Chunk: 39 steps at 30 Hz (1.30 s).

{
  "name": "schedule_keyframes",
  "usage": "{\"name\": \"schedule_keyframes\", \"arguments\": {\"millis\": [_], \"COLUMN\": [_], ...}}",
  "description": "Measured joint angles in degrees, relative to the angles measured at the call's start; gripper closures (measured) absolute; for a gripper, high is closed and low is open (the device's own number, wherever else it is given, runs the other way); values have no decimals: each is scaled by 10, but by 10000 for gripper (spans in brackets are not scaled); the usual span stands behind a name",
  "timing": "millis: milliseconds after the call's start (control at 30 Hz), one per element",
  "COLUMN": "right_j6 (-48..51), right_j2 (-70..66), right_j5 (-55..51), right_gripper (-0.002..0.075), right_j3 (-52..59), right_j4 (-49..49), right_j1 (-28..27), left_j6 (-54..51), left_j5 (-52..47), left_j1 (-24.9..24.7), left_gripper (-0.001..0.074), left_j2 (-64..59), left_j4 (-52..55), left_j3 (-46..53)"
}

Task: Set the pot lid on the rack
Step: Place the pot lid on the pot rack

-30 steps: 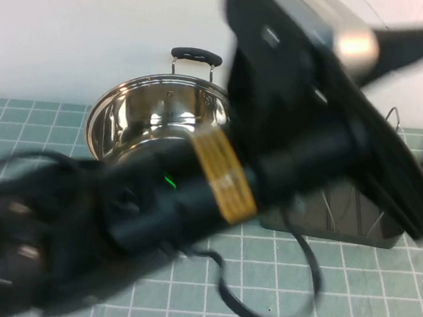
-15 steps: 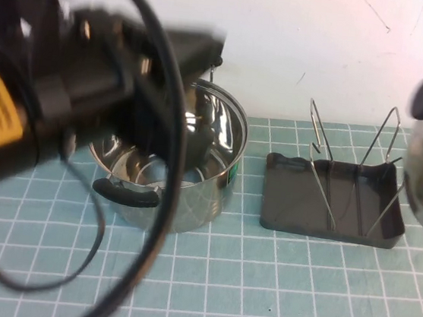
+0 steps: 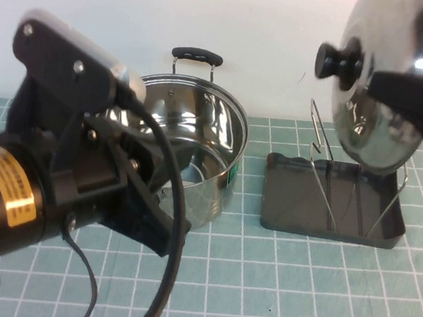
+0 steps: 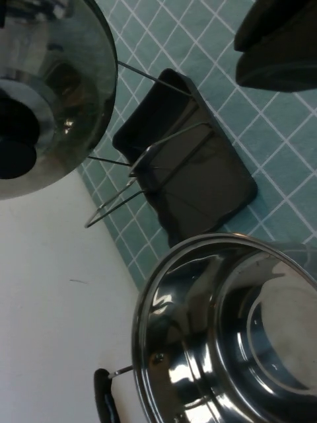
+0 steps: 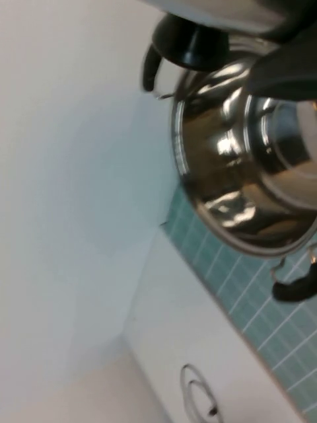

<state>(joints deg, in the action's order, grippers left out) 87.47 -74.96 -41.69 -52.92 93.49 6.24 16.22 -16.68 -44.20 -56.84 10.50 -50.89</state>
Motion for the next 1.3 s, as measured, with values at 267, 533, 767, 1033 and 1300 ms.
{"name": "schedule_keyframes", "arguments": {"millis": [267,533,767,1033,1300], "right_j6": [41,51,36,20,-20], "right_j2": [-118,-185,-191,-179,-119], "right_j5": [25,34,40,34,-33], "right_gripper": [641,641,412,247,263], "right_j3": [-22,-26,-34,-76,-181], "right_j4": [-29,-57,-118,-140,-180], "right_j1": [2,2,1,-34,-80], "left_j6": [14,22,20,16,116], "left_j5": [13,18,18,-21,-253], "left_j1": [0,0,0,0,0], "left_gripper": [734,734,734,735,736], "left_j2": [0,0,0,0,1], "left_j4": [0,0,0,82,296], "left_j3": [11,11,11,11,11]}}
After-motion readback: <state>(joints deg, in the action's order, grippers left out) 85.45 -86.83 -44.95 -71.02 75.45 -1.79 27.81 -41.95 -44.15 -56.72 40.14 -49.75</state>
